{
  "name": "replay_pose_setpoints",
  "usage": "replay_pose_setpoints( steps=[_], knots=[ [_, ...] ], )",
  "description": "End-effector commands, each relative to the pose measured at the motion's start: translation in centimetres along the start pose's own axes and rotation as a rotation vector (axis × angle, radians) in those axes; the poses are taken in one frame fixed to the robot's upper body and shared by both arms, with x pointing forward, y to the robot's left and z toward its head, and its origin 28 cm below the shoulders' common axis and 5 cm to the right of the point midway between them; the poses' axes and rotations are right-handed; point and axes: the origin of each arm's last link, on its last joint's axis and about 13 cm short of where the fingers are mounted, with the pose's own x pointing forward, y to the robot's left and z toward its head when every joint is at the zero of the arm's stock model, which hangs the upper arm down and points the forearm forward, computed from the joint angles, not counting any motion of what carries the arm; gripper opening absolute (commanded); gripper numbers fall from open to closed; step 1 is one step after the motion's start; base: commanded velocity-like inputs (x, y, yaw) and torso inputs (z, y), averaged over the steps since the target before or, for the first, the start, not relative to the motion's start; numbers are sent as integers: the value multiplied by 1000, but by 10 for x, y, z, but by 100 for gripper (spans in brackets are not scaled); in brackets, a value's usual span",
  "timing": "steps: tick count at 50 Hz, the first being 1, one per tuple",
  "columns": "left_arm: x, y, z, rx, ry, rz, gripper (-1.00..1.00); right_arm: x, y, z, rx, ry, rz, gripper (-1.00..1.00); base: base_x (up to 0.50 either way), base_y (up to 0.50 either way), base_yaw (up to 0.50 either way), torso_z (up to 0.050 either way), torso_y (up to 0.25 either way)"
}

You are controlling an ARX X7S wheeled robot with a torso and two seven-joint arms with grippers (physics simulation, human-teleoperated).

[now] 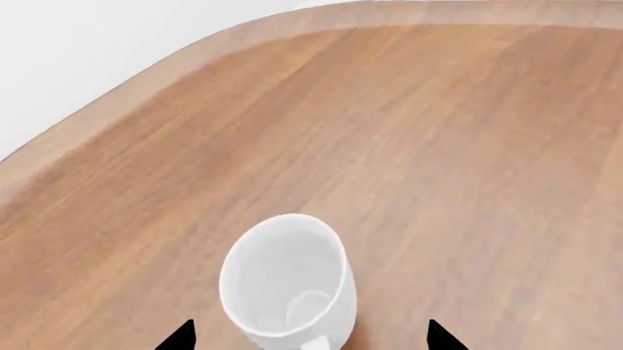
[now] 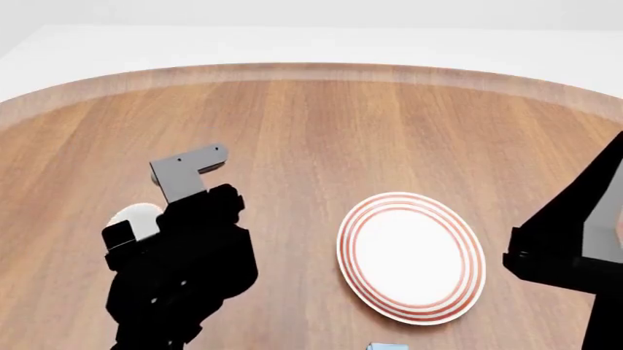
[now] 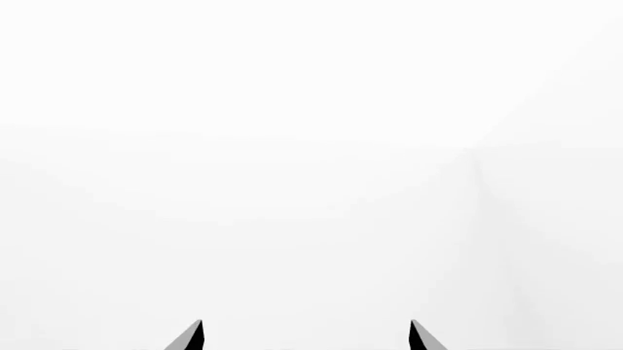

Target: Pick up the white mug and put it on the plate, and put the chocolate pudding to the right of the plate.

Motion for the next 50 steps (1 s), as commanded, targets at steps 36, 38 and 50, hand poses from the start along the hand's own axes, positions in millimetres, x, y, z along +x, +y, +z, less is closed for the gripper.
replay_pose_setpoints(
  steps=[36, 38, 50],
  knots=[
    [35, -11, -33, -40, 192, 29, 100, -2, 0, -2, -21, -2, 25, 100, 0, 0, 0, 0, 0],
    [37, -11, -32, -45, 194, 30, 100, -2, 0, -2, -21, -1, 27, 100, 0, 0, 0, 0, 0],
    [43, -14, -35, -86, 221, 28, 100, -3, 1, -3, -17, 5, 34, 100, 0, 0, 0, 0, 0]
  ],
)
